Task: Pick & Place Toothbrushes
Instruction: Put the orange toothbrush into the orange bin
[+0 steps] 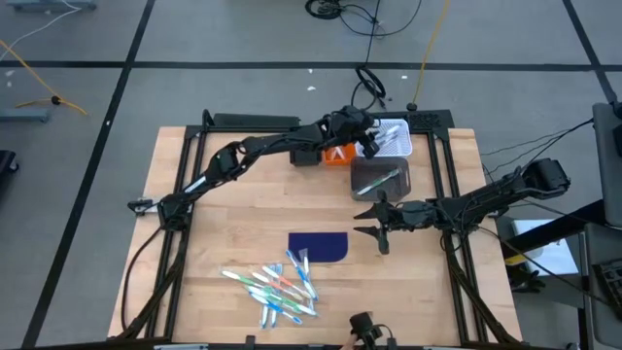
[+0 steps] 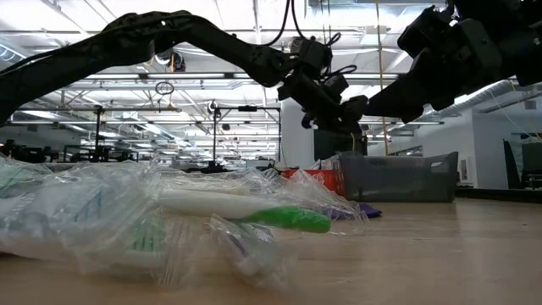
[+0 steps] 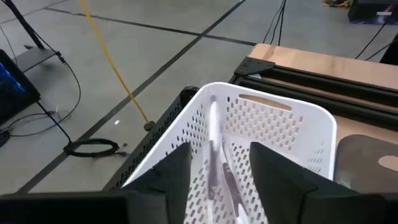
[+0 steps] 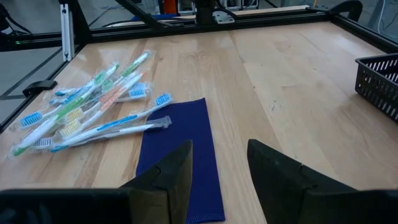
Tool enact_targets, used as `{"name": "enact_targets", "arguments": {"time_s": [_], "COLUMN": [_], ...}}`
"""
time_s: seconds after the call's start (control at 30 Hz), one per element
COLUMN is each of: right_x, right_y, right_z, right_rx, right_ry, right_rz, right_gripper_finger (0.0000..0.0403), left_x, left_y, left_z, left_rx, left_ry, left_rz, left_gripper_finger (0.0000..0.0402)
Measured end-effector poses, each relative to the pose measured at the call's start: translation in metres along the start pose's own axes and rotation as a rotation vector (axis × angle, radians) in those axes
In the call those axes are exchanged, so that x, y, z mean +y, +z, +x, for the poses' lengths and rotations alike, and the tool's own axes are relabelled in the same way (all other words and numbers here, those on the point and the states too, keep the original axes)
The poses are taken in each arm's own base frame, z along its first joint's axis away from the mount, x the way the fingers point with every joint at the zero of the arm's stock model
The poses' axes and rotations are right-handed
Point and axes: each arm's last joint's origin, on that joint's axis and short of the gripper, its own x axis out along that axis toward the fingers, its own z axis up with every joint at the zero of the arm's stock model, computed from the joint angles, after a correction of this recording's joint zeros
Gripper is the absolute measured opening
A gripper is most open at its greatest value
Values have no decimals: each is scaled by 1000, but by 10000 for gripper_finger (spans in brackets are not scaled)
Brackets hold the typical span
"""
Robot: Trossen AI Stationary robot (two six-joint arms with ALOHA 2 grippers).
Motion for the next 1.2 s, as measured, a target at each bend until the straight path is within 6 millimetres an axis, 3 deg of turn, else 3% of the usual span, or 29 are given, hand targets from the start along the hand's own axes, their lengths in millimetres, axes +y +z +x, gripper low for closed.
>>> {"name": "enact_targets", "arguments": {"time_s": [0.2,0.47,0.7,0.93,1.2], "right_x": [0,0,0,1,1], "right_y": [0,0,0,0,-1], "right_z": [0,0,0,0,0], "right_rx": [3,3,-4,2,11], "right_ry": [-1,0,6,6,5], "right_rz": [0,0,15,27,24], "right_gripper_finger": [145,144,144,144,144], "left_x": [1,-4,-32,-66,-103], "left_y": [6,35,44,17,-39], "left_z": [-16,-105,-171,-218,-275], "left_rx": [117,505,711,802,801], "left_ry": [-54,-237,-313,-360,-380], "left_rz": [41,162,241,253,130], "left_gripper_finger": [185,160,130,123,122]}}
